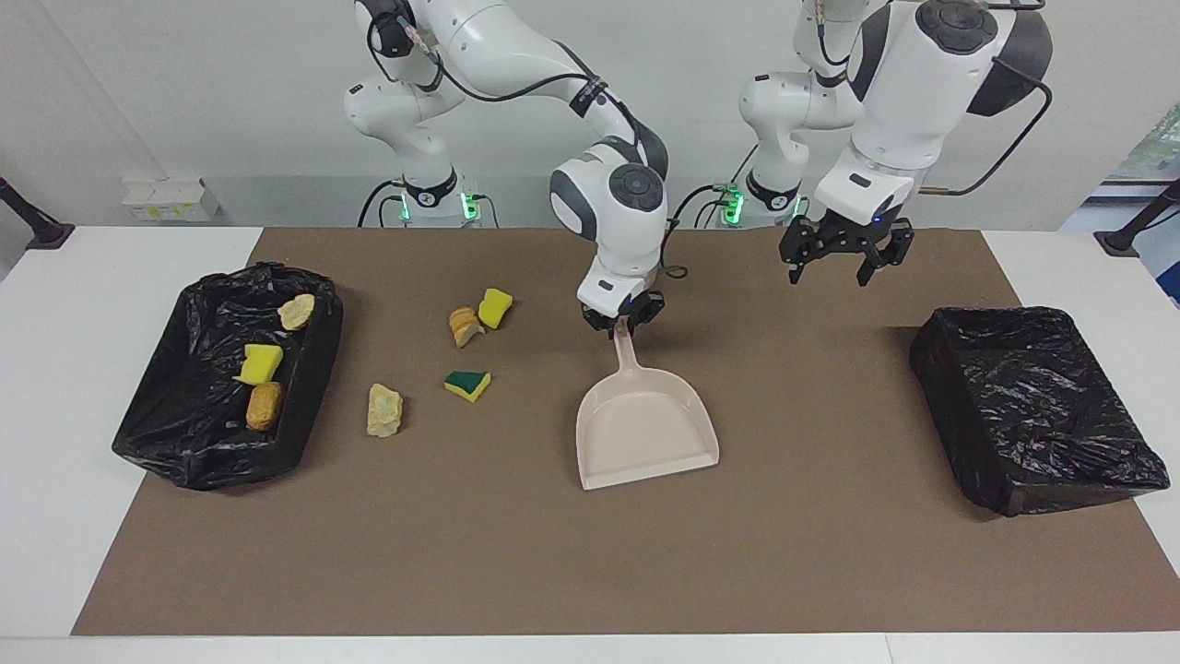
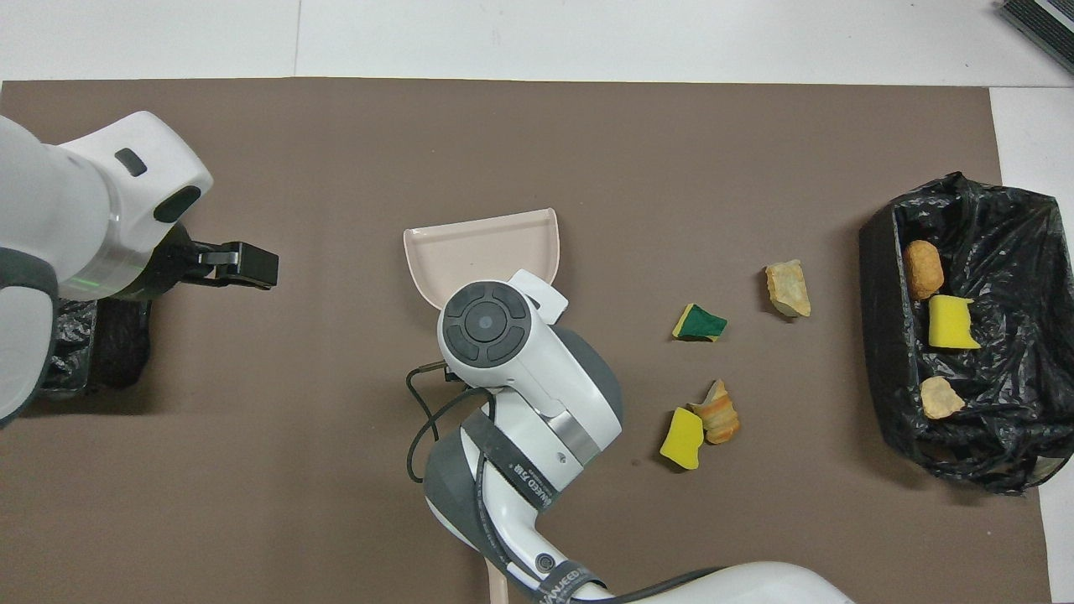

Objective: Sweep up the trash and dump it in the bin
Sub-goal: 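Set the dustpan down mid-table with the right gripper and withdraw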

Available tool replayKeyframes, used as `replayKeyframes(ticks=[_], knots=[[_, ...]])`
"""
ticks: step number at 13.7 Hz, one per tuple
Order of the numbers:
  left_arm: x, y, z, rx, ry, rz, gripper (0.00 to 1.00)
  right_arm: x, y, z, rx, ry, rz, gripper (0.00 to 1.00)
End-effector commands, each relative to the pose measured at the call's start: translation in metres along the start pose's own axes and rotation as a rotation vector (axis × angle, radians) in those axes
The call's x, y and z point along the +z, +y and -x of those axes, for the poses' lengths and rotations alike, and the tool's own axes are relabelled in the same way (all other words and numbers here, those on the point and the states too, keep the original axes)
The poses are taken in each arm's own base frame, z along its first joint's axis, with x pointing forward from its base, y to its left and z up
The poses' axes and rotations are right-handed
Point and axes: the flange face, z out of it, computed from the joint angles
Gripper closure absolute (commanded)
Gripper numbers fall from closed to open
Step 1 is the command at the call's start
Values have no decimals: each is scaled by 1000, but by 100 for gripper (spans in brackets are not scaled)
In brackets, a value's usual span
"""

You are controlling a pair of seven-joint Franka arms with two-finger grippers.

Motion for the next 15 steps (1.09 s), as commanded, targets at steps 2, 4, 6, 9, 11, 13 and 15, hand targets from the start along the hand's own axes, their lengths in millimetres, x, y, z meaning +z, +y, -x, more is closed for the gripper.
replayKeyframes(ticks=[2,4,6,9,11,13,15], knots=[[-2,-10,22,18,-4,-27,0,-8,-17,4,68,-3,-18,100],[0,-10,26,68,-17,-27,0,-9,-18,5,113,-5,-22,100],[1,-11,33,76,-16,-26,0,-7,-19,8,165,-14,-15,100],[1,-12,36,107,-20,1,0,-4,-16,9,165,-24,-1,59],[0,-25,35,117,-29,23,0,-5,-16,10,154,-26,-1,0],[-3,-25,34,120,-21,24,0,-4,-17,14,150,-42,9,0],[-11,-25,26,120,-3,27,0,-12,-26,33,128,-47,4,0]])
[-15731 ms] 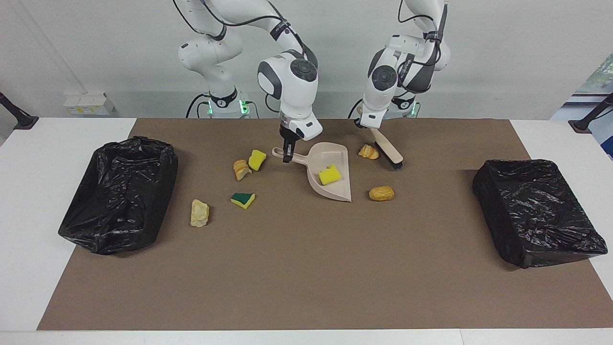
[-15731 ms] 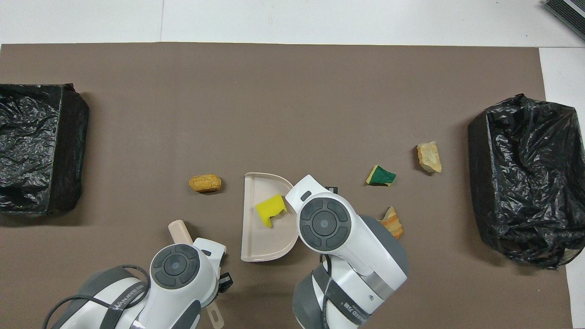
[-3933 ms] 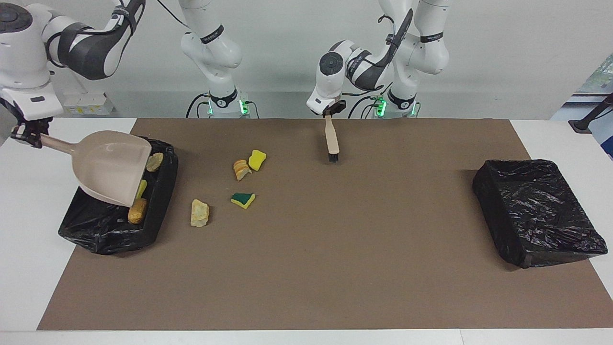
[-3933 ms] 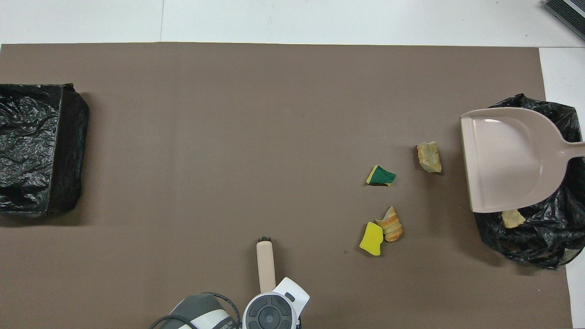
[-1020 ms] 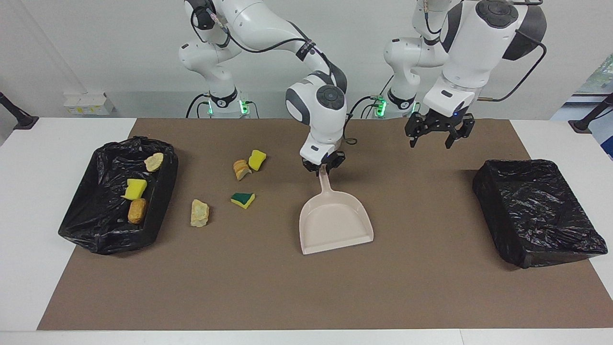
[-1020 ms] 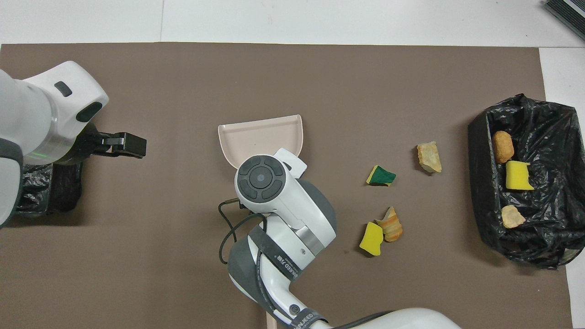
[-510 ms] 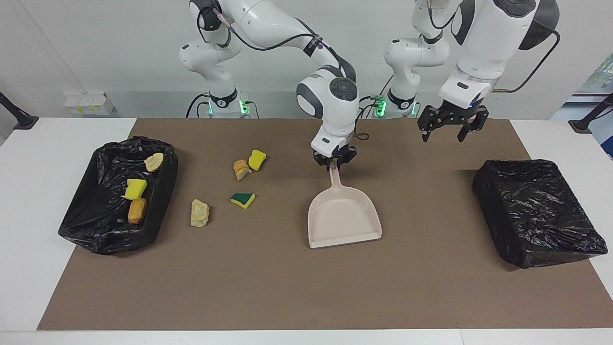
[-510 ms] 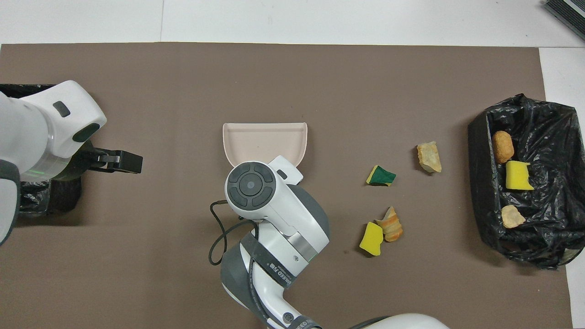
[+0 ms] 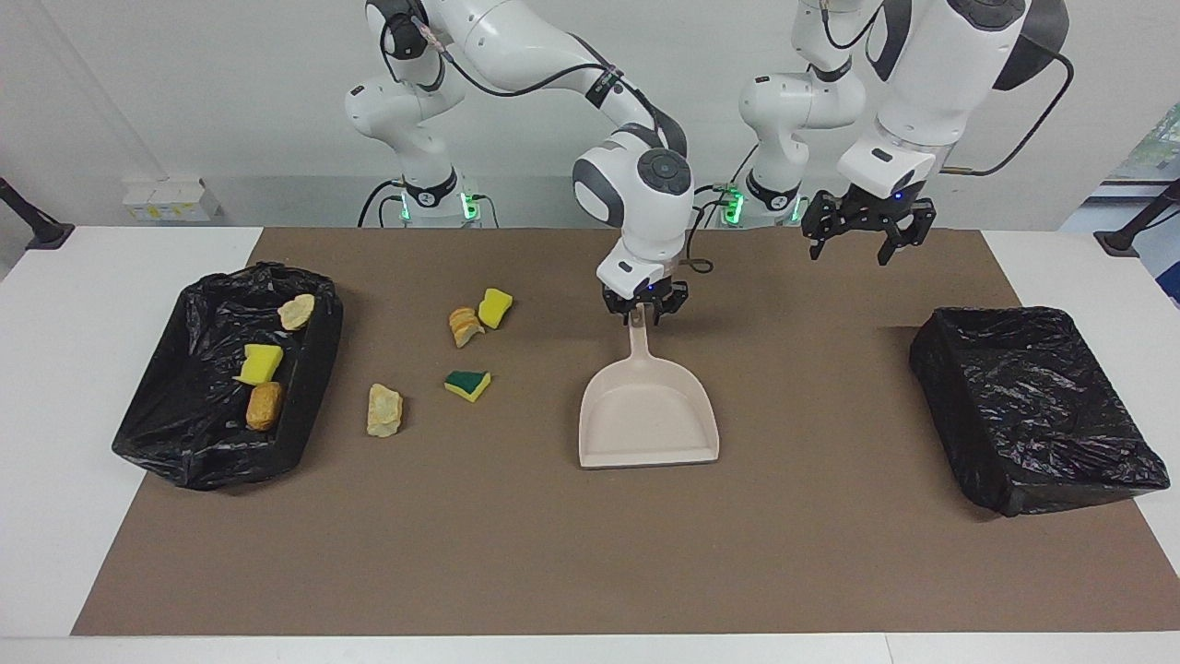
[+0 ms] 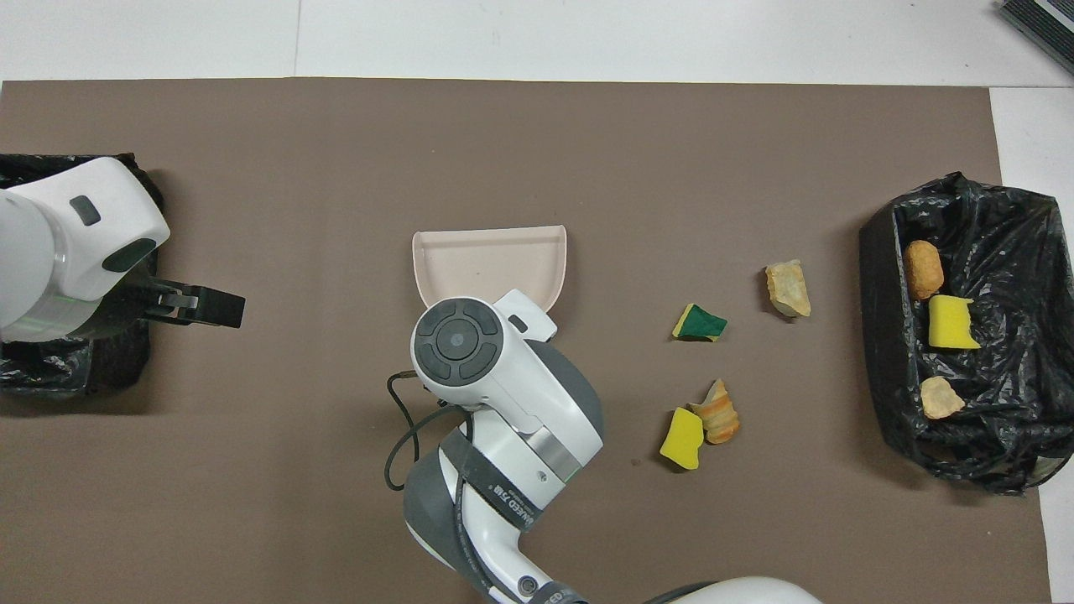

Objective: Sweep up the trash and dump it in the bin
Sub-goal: 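Set the dustpan down mid-table with the right gripper and withdraw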

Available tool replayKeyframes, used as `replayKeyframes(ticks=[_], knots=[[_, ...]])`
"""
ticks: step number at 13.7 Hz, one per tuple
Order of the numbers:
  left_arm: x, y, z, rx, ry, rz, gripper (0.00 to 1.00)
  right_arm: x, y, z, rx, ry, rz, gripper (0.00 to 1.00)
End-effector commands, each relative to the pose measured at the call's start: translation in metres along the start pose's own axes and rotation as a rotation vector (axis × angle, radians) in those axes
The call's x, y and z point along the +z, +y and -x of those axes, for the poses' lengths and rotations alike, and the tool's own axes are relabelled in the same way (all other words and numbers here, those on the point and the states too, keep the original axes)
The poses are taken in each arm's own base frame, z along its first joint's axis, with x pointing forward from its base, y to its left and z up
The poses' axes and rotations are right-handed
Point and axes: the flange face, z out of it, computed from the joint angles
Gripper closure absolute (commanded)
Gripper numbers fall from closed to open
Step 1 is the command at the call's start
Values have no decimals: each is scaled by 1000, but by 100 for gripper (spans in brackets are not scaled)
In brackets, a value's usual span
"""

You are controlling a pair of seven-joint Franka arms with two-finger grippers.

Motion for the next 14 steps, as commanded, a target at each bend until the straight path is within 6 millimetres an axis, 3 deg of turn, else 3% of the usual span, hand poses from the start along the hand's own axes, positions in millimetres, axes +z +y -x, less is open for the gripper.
replayKeyframes(ticks=[1,5,8,11,13,14], knots=[[-15,-2,-3,11,22,15,0,-9,-6,31,-10,-28,-6,0],[-21,-5,-15,11,22,18,0,7,-11,100,-20,-101,-1,0],[-22,-2,-16,17,25,23,0,28,-4,167,14,-152,-15,0],[-24,6,-14,14,31,22,0,45,12,219,32,-182,-13,0],[-25,13,-13,15,37,24,0,50,14,242,25,-190,-30,0],[-23,30,-13,35,37,25,0,52,15,247,25,-199,-30,2]])
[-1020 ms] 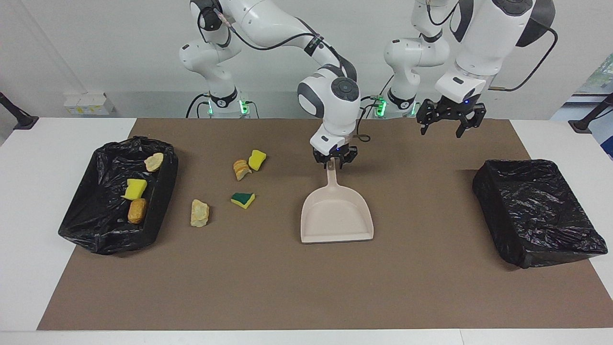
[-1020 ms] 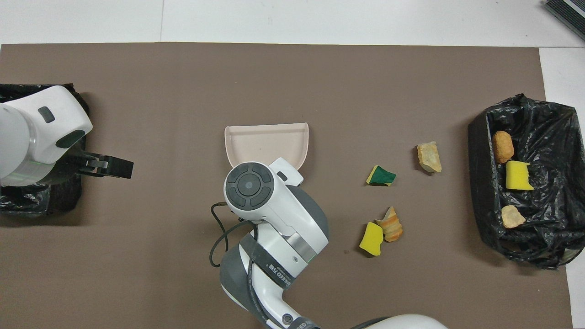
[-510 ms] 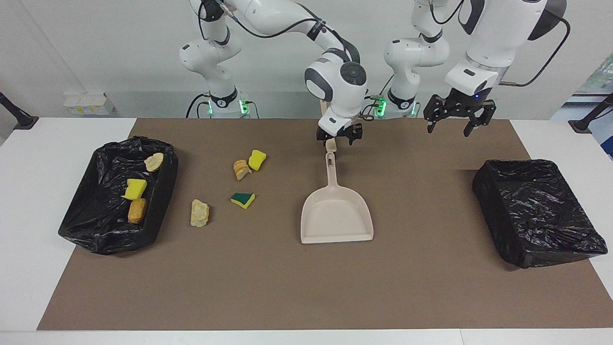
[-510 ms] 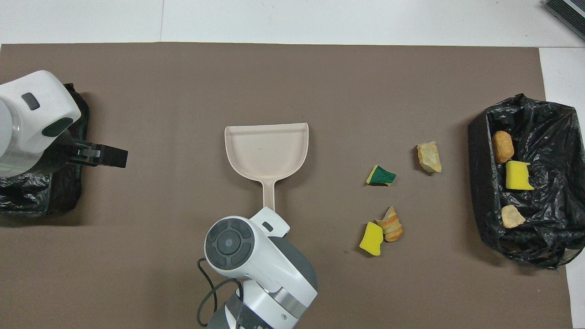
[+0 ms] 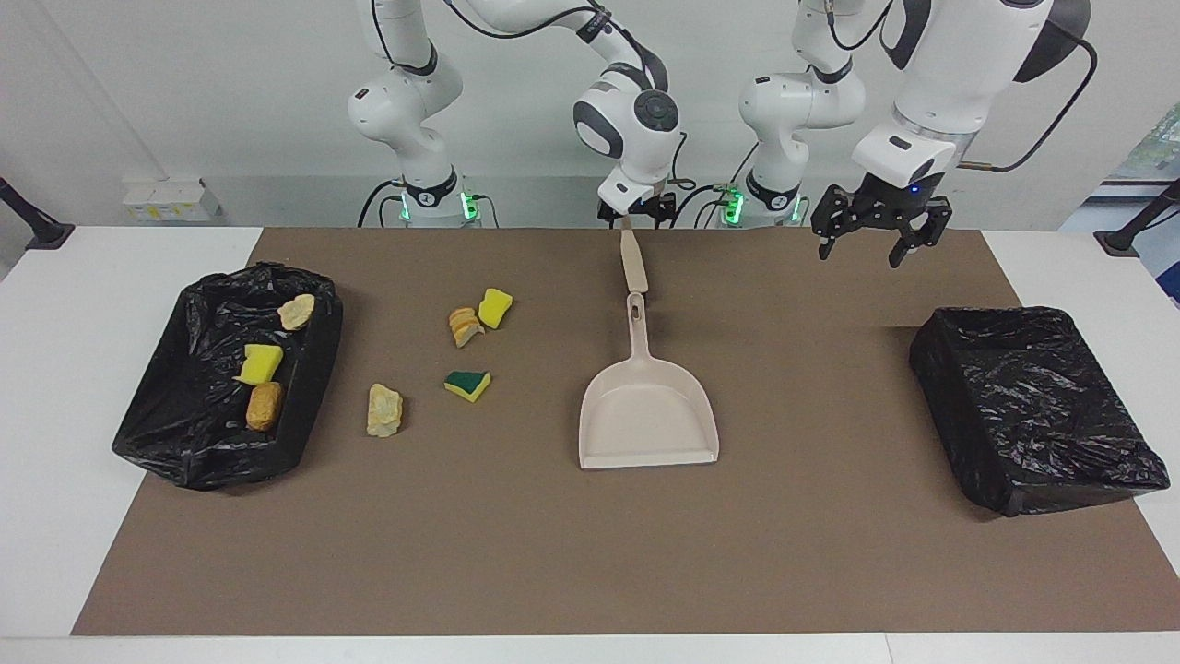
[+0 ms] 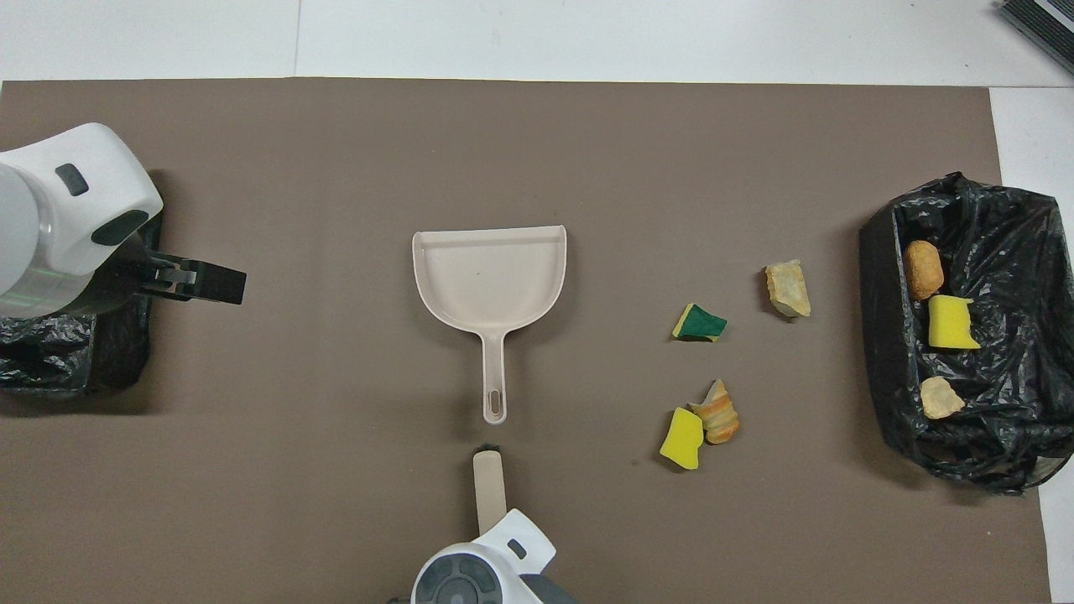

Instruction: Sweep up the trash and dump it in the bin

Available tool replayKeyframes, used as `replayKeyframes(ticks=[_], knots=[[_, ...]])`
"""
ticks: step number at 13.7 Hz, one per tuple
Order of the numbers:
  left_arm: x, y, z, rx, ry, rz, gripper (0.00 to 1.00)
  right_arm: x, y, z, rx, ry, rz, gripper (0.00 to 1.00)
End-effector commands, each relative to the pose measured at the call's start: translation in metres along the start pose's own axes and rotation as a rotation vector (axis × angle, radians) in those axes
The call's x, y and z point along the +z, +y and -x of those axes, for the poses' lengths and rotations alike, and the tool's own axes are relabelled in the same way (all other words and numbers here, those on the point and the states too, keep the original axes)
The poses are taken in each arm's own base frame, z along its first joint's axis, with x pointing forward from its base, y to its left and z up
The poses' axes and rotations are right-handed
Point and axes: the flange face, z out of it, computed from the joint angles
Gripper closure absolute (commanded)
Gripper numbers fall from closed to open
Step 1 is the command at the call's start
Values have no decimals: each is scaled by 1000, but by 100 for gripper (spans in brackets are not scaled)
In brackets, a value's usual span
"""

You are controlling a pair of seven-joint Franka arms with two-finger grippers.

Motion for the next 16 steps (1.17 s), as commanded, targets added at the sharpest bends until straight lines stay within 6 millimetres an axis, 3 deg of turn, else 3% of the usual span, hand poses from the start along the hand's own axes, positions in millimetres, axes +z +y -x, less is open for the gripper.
replayKeyframes(ticks=[1,4,6,7,8,10,12,16], knots=[[4,32,1,34,-5,15,0,0,13,16,27,1,-31,15],[40,76,-2,61,15,26,0,3,16,21,25,-1,-25,56],[69,104,-1,51,48,36,0,6,18,24,37,-17,-36,72],[87,127,-2,80,49,45,0,8,17,30,28,-21,-31,82],[104,145,0,73,30,48,0,7,16,33,23,-23,-30,100],[139,176,5,43,-7,51,0,-14,23,33,23,-8,-54,100],[185,209,15,18,-11,60,0,-47,51,25,45,-25,-51,100],[244,236,42,-20,-6,73,0,-83,144,10,28,-70,-34,100]])
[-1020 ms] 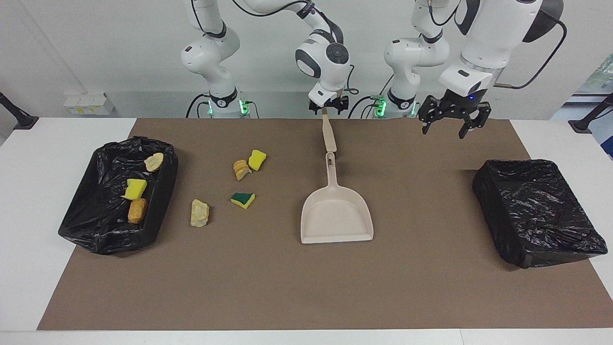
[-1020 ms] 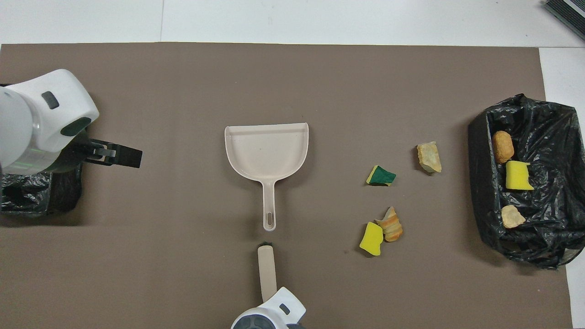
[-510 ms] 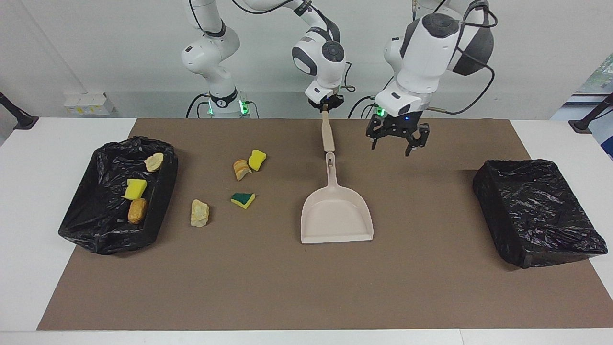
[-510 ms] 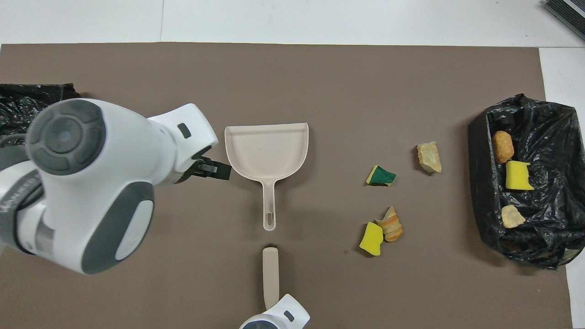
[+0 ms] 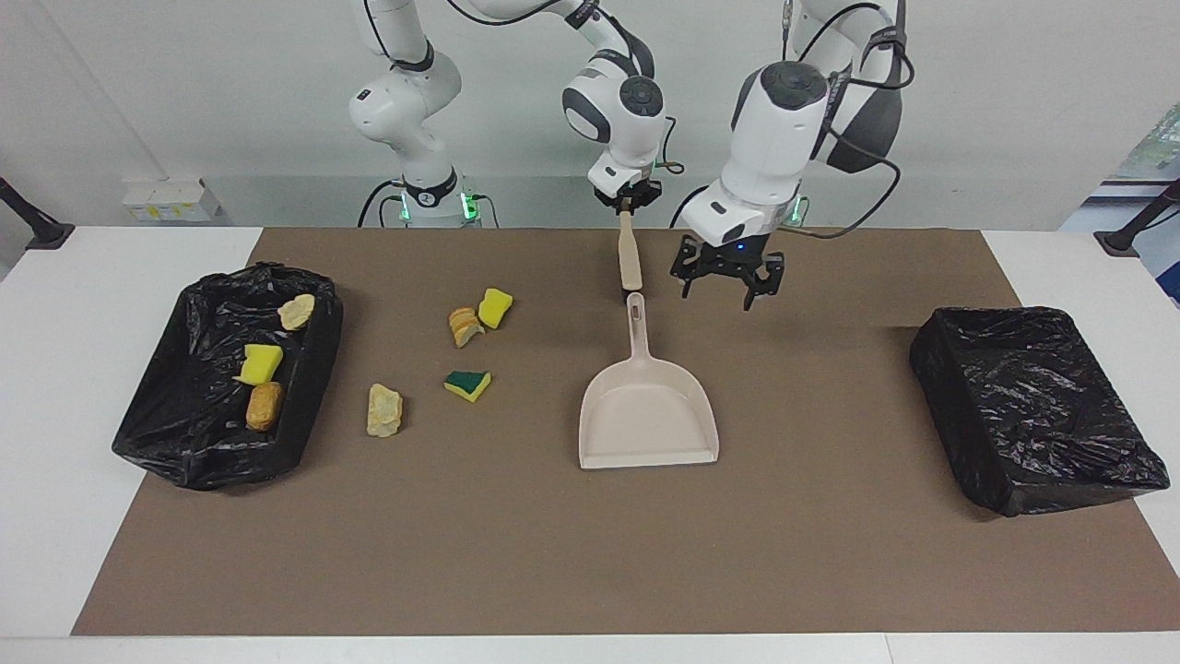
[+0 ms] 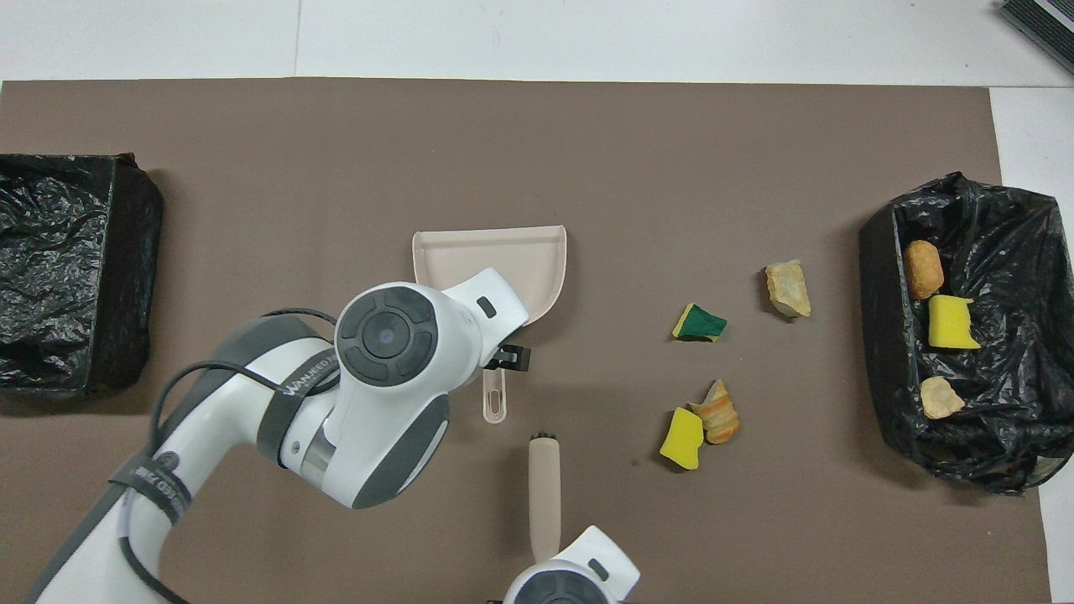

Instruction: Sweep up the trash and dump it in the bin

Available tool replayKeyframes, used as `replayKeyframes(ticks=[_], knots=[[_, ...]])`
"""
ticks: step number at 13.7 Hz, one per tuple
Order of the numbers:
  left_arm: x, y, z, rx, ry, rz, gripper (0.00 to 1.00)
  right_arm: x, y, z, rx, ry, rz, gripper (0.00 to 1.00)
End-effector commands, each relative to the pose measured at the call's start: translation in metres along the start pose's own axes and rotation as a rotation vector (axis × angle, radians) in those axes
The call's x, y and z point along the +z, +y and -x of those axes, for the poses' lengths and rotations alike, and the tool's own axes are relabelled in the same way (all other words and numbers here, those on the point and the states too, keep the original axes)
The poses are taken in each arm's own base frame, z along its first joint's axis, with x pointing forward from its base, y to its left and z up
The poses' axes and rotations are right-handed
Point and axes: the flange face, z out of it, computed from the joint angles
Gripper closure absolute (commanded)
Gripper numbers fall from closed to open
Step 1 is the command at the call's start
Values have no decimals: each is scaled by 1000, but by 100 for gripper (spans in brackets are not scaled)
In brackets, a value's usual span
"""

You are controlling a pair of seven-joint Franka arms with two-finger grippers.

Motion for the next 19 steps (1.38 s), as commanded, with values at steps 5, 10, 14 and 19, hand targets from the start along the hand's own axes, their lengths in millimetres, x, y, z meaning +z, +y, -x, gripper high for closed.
replayKeyframes(ticks=[5,10,14,19], knots=[[42,1,12,-18,4,10,0,-40,159,-63,-68,-38,45,100],[48,0,11,-14,-1,10,46,-50,246,-128,-152,15,151,100],[46,-2,6,-6,5,5,91,-64,289,-189,-215,79,292,100],[22,-36,-17,220,39,-1,100,-63,308,-277,-273,140,455,100]])
